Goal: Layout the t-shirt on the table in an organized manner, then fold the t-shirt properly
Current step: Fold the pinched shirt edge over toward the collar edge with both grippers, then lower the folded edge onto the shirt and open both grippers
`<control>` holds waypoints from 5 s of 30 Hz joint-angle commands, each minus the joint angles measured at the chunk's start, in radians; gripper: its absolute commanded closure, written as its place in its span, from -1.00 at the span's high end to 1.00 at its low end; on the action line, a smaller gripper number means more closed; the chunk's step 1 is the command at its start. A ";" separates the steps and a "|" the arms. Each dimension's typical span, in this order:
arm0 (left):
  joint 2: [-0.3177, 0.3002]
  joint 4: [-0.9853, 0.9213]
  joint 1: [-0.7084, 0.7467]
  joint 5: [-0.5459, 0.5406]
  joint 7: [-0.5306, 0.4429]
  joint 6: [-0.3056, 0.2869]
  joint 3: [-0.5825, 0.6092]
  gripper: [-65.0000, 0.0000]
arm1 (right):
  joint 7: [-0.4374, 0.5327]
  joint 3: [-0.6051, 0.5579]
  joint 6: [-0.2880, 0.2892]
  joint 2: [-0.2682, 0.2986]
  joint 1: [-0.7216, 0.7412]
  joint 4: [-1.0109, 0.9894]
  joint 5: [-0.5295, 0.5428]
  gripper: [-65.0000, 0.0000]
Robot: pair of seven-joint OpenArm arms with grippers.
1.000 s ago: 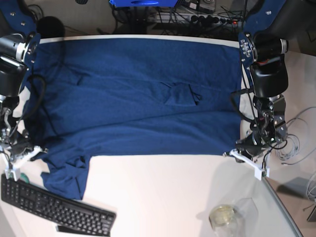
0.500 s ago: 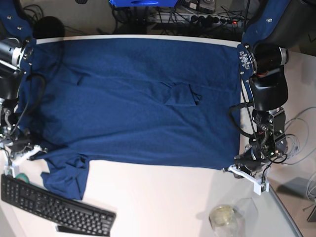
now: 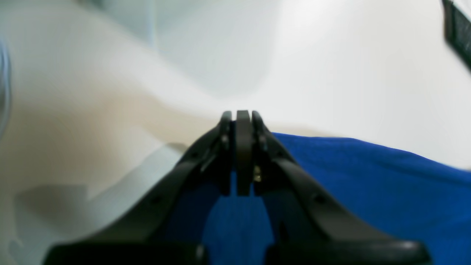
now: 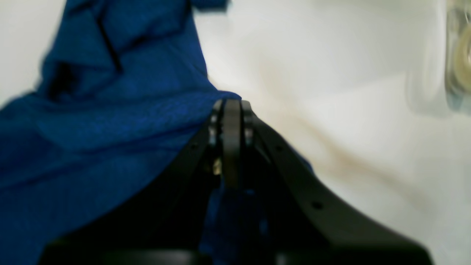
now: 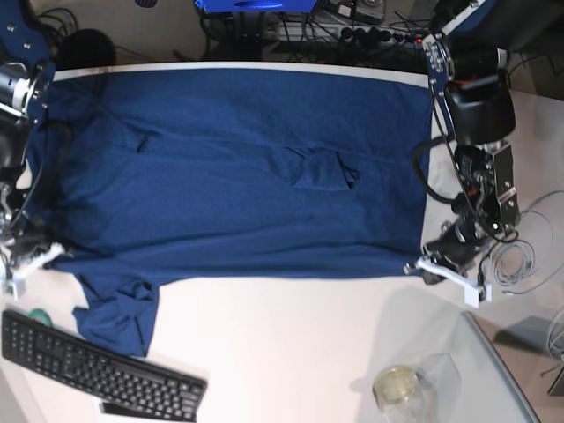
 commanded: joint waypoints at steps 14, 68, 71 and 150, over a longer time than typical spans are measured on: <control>-0.007 0.269 0.168 -0.018 0.074 -0.007 -0.011 -1.00 | -0.036 0.003 0.001 0.025 -0.036 0.021 0.011 -1.00; -0.001 0.378 0.402 -0.017 0.131 -0.041 -0.090 -1.00 | -0.349 0.012 0.001 -0.006 -0.335 0.485 0.016 -1.00; -0.001 0.401 0.424 -0.017 0.131 -0.062 -0.095 -1.00 | -0.349 0.012 0.001 -0.004 -0.334 0.486 0.016 -1.00; 0.025 0.720 0.557 -0.018 0.196 -0.062 -0.231 0.67 | -0.345 0.011 -0.001 -0.064 -0.329 0.710 0.016 -0.03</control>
